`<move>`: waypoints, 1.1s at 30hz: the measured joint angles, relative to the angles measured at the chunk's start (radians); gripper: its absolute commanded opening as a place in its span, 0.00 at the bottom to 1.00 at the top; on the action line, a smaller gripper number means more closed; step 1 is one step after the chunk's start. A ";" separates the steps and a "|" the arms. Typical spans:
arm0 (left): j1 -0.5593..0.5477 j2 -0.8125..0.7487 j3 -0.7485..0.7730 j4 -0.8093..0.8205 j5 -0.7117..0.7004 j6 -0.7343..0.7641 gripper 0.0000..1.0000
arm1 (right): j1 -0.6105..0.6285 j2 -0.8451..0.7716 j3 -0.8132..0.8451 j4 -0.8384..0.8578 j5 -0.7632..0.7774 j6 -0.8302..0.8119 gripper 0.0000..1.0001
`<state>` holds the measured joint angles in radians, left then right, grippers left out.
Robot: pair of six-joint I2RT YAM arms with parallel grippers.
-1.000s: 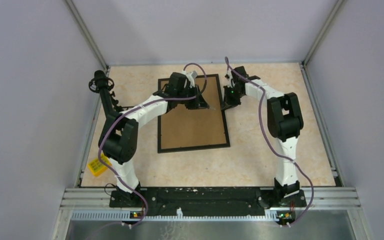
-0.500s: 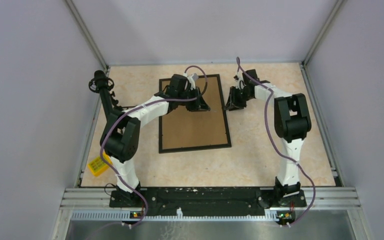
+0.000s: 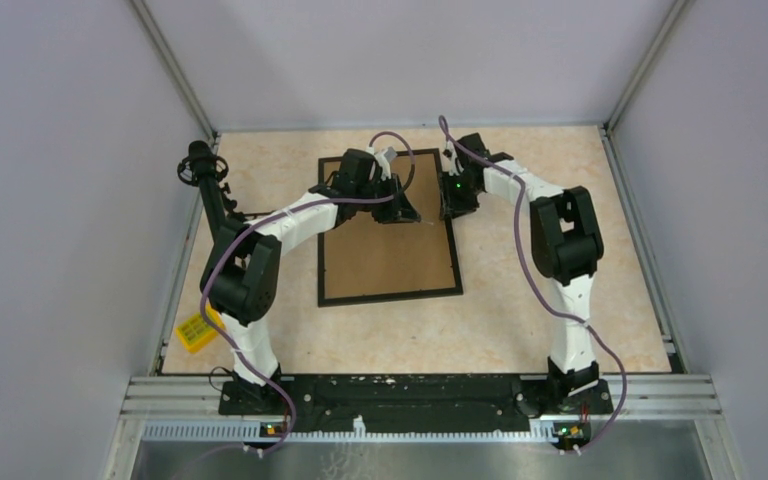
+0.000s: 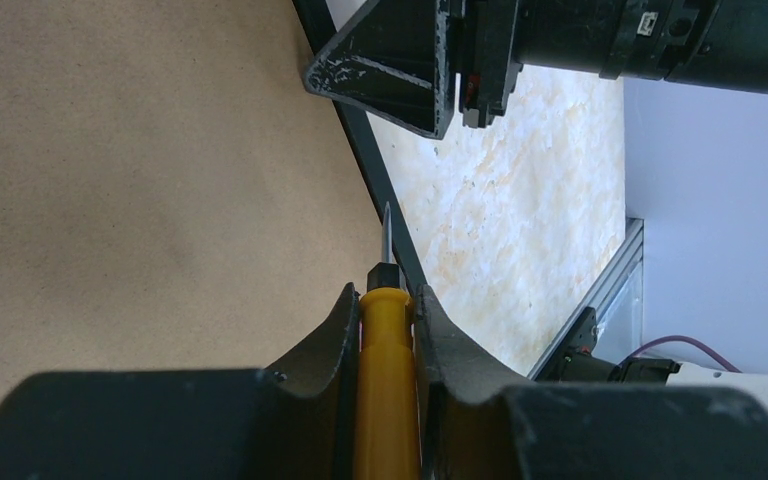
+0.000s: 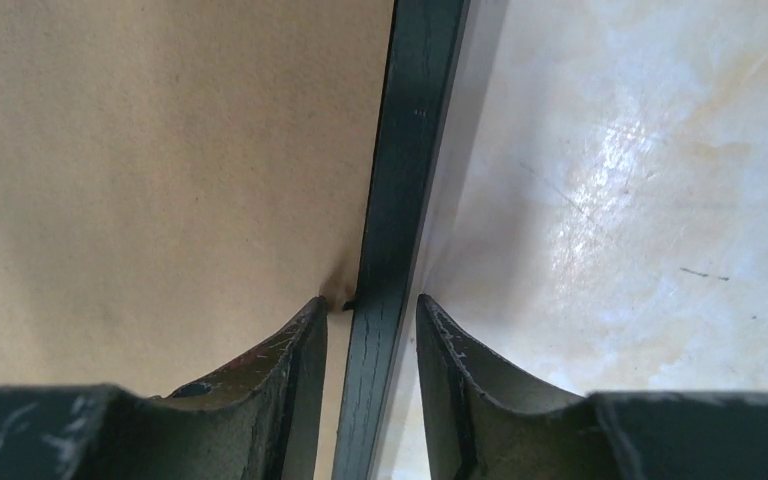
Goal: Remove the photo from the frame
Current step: Adjust the photo frame item on the photo frame.
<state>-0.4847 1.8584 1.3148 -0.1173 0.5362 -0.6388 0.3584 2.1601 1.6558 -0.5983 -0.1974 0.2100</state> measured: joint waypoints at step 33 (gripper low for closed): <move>0.000 0.025 0.000 0.004 0.006 -0.006 0.00 | -0.238 -0.040 -0.119 0.090 -0.187 0.108 0.23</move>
<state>-0.4850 1.8835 1.3148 -0.1131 0.5426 -0.6445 0.1200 2.1204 1.5372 -0.5079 -0.3847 0.3183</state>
